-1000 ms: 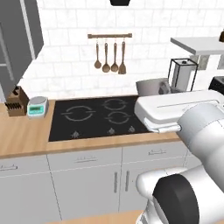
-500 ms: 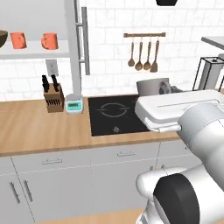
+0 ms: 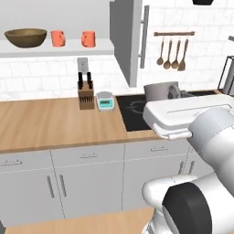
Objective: Gather all objects into one cabinet and sort the glasses and bowls to opposite sides.
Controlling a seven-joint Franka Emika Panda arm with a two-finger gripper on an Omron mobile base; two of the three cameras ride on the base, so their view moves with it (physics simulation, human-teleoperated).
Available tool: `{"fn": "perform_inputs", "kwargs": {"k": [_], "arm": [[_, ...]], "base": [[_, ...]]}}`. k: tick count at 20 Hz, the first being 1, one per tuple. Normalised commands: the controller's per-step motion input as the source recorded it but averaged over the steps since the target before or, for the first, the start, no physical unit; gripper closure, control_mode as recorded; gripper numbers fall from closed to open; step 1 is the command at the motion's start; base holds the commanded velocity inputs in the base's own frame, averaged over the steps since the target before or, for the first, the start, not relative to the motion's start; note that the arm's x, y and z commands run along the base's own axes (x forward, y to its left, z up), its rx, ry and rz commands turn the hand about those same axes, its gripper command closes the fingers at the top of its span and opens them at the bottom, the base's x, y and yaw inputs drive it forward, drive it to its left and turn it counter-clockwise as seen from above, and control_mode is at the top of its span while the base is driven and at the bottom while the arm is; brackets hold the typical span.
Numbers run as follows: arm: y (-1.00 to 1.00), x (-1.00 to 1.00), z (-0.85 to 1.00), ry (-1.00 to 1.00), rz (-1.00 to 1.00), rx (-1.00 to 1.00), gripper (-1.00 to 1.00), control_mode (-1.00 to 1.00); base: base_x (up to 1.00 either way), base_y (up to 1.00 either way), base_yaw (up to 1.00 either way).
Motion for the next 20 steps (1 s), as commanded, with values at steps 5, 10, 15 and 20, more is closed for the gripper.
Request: {"fn": "perform_inputs", "kwargs": {"k": [5,10,15,20], "arm": [[0.00,0.00,0.00,0.00,0.00,0.00,1.00,1.00],[0.00,0.00,0.00,0.00,0.00,0.00,1.00,1.00],[0.00,0.00,0.00,0.00,0.00,0.00,1.00,1.00],[0.00,0.00,0.00,0.00,0.00,0.00,1.00,1.00]], "base": [[0.04,0.81,0.00],[0.39,0.33,0.00],[0.64,0.00,-0.02],[0.83,0.42,-0.02]]}}
